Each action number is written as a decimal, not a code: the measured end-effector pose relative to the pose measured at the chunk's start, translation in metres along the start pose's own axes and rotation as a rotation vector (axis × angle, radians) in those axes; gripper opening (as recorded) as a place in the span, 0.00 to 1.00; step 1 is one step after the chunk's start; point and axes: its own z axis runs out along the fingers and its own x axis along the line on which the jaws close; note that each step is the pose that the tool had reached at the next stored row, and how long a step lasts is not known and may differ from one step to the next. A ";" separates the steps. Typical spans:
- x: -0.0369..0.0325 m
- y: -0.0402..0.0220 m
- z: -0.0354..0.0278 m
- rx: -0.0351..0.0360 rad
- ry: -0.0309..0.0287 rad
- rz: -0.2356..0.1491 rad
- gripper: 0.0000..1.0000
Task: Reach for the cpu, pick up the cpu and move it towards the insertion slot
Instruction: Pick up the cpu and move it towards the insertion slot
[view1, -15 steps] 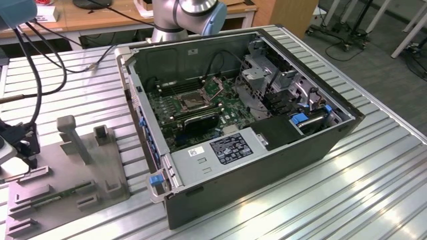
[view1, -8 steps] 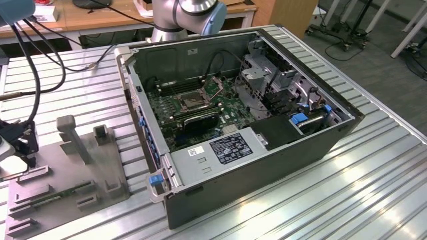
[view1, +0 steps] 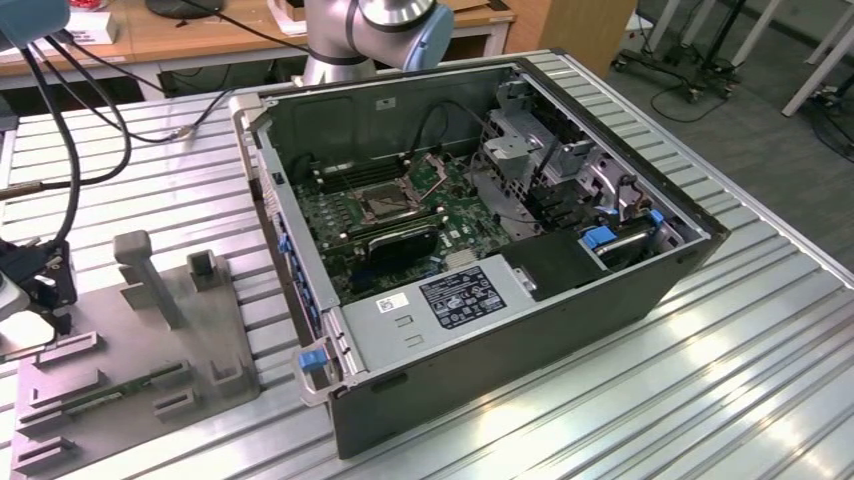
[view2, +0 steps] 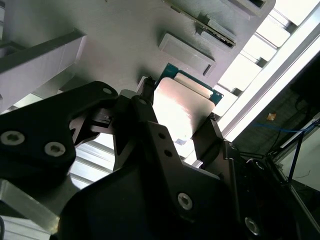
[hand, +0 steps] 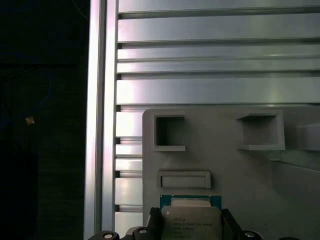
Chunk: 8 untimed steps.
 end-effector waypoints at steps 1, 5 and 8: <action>0.0000 0.0000 0.0000 0.0000 0.0000 0.000 0.55; 0.0000 0.0000 -0.0008 0.0000 0.0000 0.000 0.55; -0.0001 0.0001 -0.0020 0.0001 0.0001 0.000 0.55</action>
